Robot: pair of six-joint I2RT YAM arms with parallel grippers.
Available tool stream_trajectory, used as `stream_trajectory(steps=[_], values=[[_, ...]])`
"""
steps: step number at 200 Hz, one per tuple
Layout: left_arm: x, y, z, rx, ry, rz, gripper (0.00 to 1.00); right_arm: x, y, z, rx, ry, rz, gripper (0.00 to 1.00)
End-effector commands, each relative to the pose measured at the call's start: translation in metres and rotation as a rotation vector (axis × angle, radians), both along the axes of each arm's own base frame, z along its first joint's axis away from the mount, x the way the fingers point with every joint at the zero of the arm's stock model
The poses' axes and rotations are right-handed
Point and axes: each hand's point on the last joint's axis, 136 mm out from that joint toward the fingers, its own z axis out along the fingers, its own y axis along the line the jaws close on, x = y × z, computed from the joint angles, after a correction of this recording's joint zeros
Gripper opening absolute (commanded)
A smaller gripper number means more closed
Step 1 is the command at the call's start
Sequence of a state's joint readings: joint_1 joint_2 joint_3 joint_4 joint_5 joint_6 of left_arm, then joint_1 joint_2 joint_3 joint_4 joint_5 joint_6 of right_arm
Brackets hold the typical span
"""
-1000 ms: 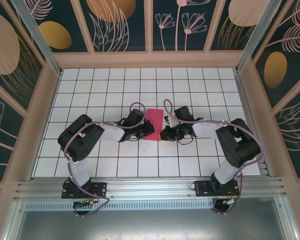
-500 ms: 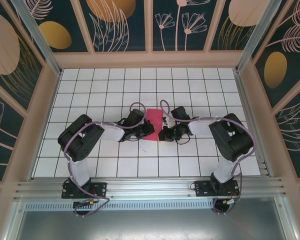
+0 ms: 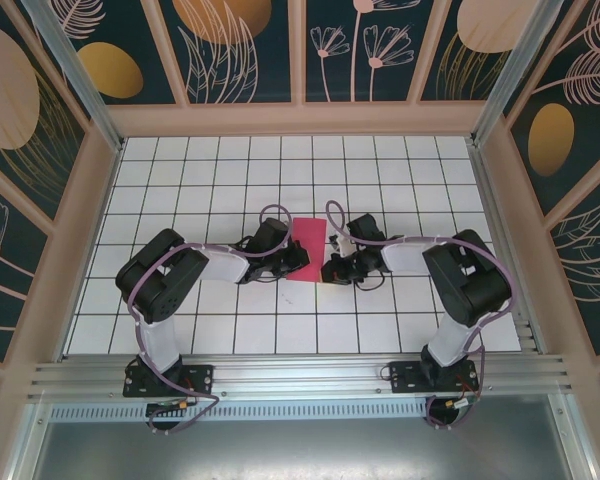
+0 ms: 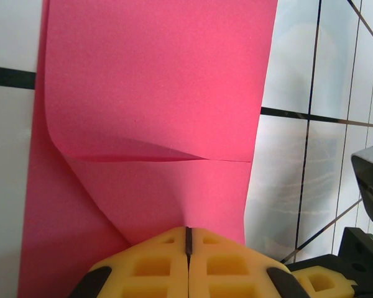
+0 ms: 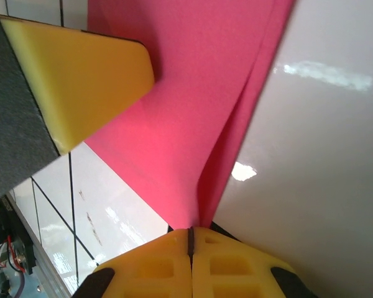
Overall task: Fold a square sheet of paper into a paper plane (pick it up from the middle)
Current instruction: Fold the triangle a second time at the center of the table.
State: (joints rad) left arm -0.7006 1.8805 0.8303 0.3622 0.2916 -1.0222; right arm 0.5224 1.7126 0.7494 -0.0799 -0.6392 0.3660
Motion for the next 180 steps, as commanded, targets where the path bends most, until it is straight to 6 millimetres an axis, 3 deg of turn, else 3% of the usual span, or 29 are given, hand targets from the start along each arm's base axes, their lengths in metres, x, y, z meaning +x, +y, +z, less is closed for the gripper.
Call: stream_trajectory(steps=[1, 33, 50, 87, 125, 153, 180], values=[[-0.009, 0.016, -0.025, 0.095, 0.049, 0.004, 0.08, -0.015, -0.018, -0.001, -0.069, 0.060, -0.027, 0.08], [-0.009, 0.015, -0.025, 0.090, 0.049, 0.001, 0.08, 0.005, 0.006, 0.034, 0.036, -0.009, -0.029, 0.08], [-0.007, 0.013, -0.023, 0.085, 0.046, -0.001, 0.08, 0.015, 0.014, 0.038, 0.055, -0.023, -0.038, 0.08], [-0.005, 0.011, -0.019, 0.078, 0.038, -0.001, 0.08, 0.026, 0.018, 0.021, 0.032, -0.006, -0.054, 0.08], [-0.003, 0.009, -0.012, 0.067, 0.024, -0.005, 0.10, 0.022, 0.006, -0.007, -0.045, 0.026, -0.077, 0.08], [0.001, 0.004, 0.001, 0.042, -0.003, -0.011, 0.14, 0.019, -0.002, -0.022, -0.103, 0.041, -0.092, 0.07], [0.001, -0.001, 0.024, -0.011, -0.041, -0.028, 0.15, 0.019, -0.003, -0.023, -0.105, 0.039, -0.094, 0.07]])
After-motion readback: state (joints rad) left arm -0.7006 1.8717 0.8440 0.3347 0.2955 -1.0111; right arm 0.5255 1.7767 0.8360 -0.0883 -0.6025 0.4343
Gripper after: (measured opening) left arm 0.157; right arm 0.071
